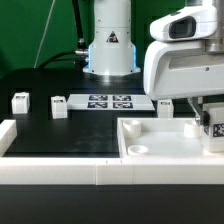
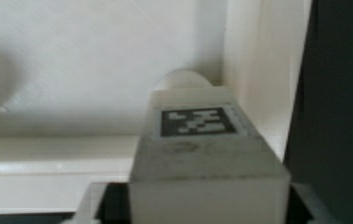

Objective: Assemble one leg

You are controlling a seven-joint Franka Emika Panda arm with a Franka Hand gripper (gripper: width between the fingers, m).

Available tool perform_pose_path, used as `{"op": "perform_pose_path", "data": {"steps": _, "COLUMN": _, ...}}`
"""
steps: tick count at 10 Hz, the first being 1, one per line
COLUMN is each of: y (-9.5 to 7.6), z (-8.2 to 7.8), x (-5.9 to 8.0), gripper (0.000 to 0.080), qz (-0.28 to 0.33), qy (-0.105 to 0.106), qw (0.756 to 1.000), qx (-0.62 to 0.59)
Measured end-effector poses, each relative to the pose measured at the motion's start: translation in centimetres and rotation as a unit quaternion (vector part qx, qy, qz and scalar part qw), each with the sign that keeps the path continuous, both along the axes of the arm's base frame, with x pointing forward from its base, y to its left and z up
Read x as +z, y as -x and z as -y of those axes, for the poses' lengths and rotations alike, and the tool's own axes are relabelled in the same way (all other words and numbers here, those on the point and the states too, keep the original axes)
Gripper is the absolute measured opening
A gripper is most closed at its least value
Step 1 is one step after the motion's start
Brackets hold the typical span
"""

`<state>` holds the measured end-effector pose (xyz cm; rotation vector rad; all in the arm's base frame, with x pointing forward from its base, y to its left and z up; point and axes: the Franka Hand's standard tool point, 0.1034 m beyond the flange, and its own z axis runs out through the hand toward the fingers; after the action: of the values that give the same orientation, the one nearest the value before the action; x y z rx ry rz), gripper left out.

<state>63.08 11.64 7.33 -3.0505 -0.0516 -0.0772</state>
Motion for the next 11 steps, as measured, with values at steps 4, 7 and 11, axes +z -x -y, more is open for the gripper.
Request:
{"op": "perform_pose_path", "data": {"steps": 4, "y": -0.12, "z": 0.57, "x": -0.17, "gripper": 0.0290, "qz": -0.011, "qy": -0.024, "qw": 0.973, "qx": -0.231}}
{"op": "perform_pose_path", "data": {"steps": 7, "y": 0.06, "z": 0.97, "x": -0.23, "gripper": 0.0290, "qz": -0.026, "qy": -0.039, "qw": 0.919, "qx": -0.391}}
{"op": "perform_pose_path", "data": {"steps": 11, "y": 0.46, "z": 1.02, "x": -0.32, "gripper": 0.0290, "qz": -0.047, "qy": -0.045, "qw": 0.807, "qx": -0.588}}
